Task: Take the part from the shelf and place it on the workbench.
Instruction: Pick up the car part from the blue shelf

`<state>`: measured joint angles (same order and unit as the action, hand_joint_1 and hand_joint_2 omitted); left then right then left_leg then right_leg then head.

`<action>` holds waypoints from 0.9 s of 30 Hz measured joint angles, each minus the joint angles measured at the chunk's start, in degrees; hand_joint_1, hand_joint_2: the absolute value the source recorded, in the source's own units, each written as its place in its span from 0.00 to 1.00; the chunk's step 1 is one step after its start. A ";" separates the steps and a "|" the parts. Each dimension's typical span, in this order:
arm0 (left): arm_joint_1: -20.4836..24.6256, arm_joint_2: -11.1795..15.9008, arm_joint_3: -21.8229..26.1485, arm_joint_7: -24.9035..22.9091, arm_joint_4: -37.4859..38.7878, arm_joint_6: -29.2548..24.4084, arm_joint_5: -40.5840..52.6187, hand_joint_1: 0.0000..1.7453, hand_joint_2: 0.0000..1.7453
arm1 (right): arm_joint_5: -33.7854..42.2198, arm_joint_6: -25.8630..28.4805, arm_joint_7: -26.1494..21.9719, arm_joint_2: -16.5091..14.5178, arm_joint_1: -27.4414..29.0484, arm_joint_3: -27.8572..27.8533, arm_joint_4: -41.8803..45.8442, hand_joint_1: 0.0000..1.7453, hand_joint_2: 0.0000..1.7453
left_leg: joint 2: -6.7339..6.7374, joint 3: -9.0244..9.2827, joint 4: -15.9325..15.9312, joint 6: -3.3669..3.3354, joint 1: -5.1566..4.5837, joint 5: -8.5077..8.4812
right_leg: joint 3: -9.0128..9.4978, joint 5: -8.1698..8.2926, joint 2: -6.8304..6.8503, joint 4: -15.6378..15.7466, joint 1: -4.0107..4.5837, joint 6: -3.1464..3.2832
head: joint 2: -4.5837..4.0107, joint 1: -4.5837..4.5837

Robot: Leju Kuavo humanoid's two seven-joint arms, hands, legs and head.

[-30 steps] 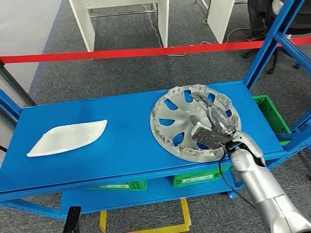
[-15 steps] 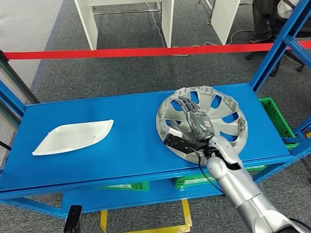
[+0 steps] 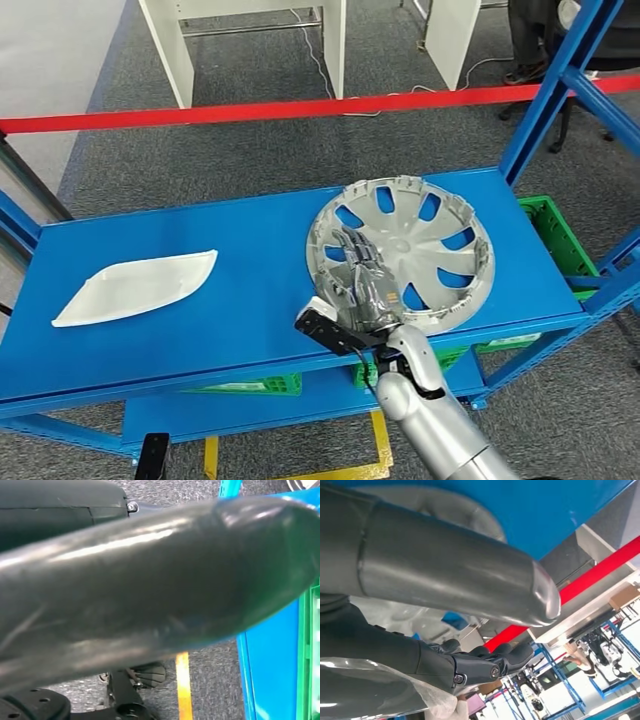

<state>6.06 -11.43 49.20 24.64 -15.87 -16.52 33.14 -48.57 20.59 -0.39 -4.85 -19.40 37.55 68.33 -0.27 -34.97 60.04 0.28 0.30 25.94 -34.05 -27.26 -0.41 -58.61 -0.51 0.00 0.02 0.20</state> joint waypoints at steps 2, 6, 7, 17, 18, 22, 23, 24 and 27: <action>-0.09 -0.09 0.03 0.03 0.00 -0.05 -0.10 0.00 0.00 | 0.42 0.11 -0.08 -0.67 0.68 0.00 0.10 0.00 0.00 | -0.06 0.58 -1.40 -0.37 -0.19 0.13 | -0.07 0.07 -0.04 0.12 0.14 -0.60 | 0.00 -0.04; -0.22 -0.20 0.20 0.05 0.00 -0.13 -0.43 0.00 0.00 | 0.66 0.19 -0.18 -1.40 1.52 0.00 0.14 0.00 0.00 | 0.04 0.81 -2.16 -1.78 0.12 -0.39 | -1.90 -2.50 0.02 -3.35 -0.02 -1.69 | 0.00 -0.23; -0.20 -0.26 0.26 0.05 0.00 -0.16 -0.49 0.00 0.00 | 0.26 0.28 0.04 -1.42 1.61 0.00 0.11 0.00 0.00 | 0.06 0.79 -2.18 -2.00 0.11 -0.43 | -3.55 -4.33 0.06 -6.84 -0.05 -1.81 | 0.00 -0.33; -0.70 -0.67 1.67 0.09 0.00 -0.73 -1.90 0.00 0.00 | -11.80 4.39 8.24 -1.41 2.69 -0.22 -1.10 0.00 0.75 | -0.01 0.58 -1.68 -1.18 -0.28 -0.26 | 0.91 -0.61 0.07 0.47 0.30 -1.02 | 0.00 -0.38; -0.77 -0.66 1.80 0.10 0.00 -0.74 -1.97 0.00 0.00 | -12.02 4.43 8.43 -1.40 2.77 -0.32 -1.22 0.00 1.00 | 0.00 0.60 -1.74 -0.92 -0.20 -0.33 | 0.84 -0.46 0.00 0.53 0.27 -0.75 | 0.00 -0.36; -0.87 -0.60 2.43 0.13 0.00 -0.86 -2.41 0.00 0.00 | -13.30 4.37 9.84 -1.38 2.95 -1.23 -1.54 0.00 1.00 | 0.07 -1.81 4.22 0.35 0.11 3.56 | 1.14 -0.07 0.20 1.01 -0.15 0.26 | 0.00 -0.08; -0.95 -0.58 2.63 0.14 0.00 -0.89 -2.55 0.00 0.00 | -13.61 4.34 10.25 -1.33 3.12 -1.71 -1.66 0.00 1.00 | 0.09 -3.53 8.13 0.60 0.20 5.45 | 1.15 -0.10 0.27 1.01 -0.16 0.37 | 0.00 -0.01; -1.08 -0.57 2.81 0.14 0.00 -0.89 -2.69 0.00 0.00 | -13.94 4.31 10.64 -1.24 3.39 -2.26 -1.79 0.00 1.00 | 0.09 -5.15 11.78 0.77 0.29 6.88 | 1.16 -0.12 0.31 0.99 -0.16 0.42 | 0.00 -0.02; -1.53 -0.52 3.40 0.27 0.00 -0.89 -2.97 0.00 0.00 | -14.76 4.24 11.69 -0.88 4.44 -4.33 -2.08 0.00 1.00 | 0.10 -5.11 11.99 0.92 0.54 5.03 | 1.36 -0.23 0.26 0.96 -0.18 0.39 | 0.00 -0.01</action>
<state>4.53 -11.96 52.60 24.91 -15.87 -17.40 30.17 -63.32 24.83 11.31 -5.73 -14.96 33.22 66.25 -0.17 -40.08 72.03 1.20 0.84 30.97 -32.70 -27.49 -0.15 -57.65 -0.69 0.39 0.02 0.19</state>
